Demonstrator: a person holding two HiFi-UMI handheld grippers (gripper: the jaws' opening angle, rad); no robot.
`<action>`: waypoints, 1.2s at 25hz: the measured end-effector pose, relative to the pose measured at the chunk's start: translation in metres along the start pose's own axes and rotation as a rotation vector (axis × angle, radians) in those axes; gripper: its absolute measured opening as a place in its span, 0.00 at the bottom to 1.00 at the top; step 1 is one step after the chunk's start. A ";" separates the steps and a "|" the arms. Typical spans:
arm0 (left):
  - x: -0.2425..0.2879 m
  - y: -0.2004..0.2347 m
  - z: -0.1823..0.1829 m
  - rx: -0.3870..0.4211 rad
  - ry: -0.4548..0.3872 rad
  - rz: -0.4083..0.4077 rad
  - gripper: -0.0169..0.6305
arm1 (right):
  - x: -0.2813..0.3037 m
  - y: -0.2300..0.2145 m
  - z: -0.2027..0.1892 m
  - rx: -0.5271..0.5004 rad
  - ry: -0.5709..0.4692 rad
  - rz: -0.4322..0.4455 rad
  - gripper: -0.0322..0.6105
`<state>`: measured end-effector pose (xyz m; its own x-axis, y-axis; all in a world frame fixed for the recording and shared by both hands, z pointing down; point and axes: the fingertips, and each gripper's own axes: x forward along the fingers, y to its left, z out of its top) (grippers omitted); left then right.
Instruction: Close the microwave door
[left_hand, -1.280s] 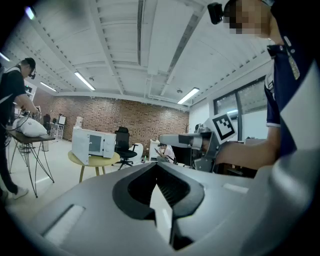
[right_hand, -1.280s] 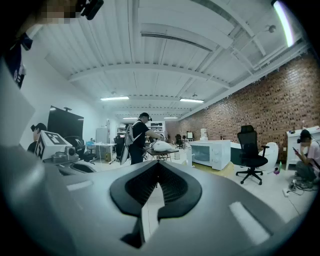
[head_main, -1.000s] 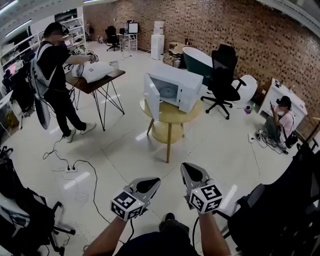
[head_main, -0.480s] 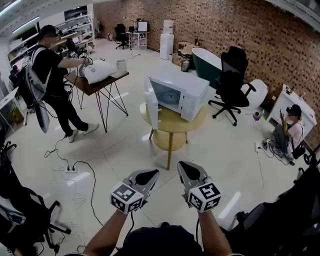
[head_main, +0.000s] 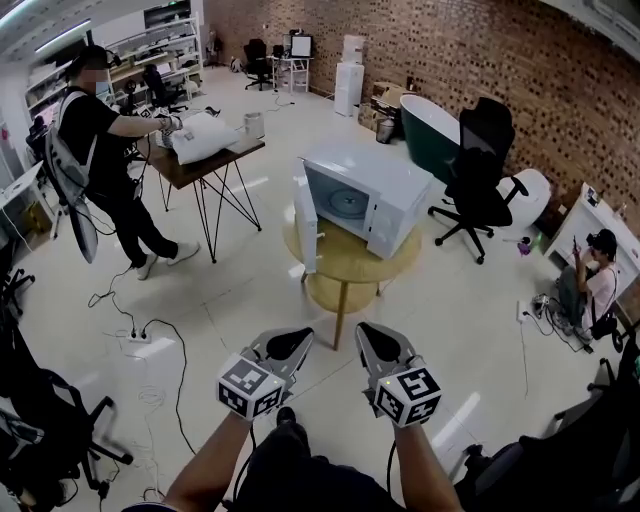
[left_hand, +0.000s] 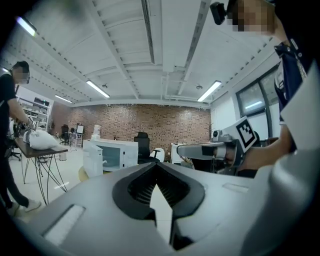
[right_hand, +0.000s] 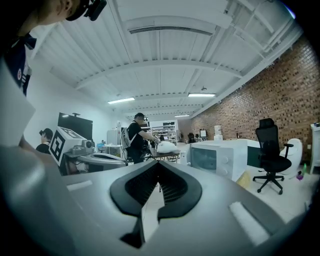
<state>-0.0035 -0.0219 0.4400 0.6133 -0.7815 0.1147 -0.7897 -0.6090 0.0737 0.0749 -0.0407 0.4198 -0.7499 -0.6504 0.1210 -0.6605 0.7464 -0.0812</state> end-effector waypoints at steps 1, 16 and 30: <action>0.006 0.009 0.001 0.002 0.003 0.005 0.03 | 0.007 -0.005 0.000 0.000 0.003 0.001 0.05; 0.117 0.162 0.029 0.023 0.014 -0.060 0.03 | 0.143 -0.101 0.028 -0.001 0.017 -0.092 0.05; 0.163 0.263 0.011 0.007 0.097 0.004 0.03 | 0.211 -0.156 0.032 0.023 0.013 -0.122 0.05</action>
<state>-0.1110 -0.3114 0.4672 0.6061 -0.7669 0.2107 -0.7916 -0.6075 0.0659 0.0187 -0.2986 0.4263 -0.6631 -0.7345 0.1440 -0.7479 0.6580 -0.0875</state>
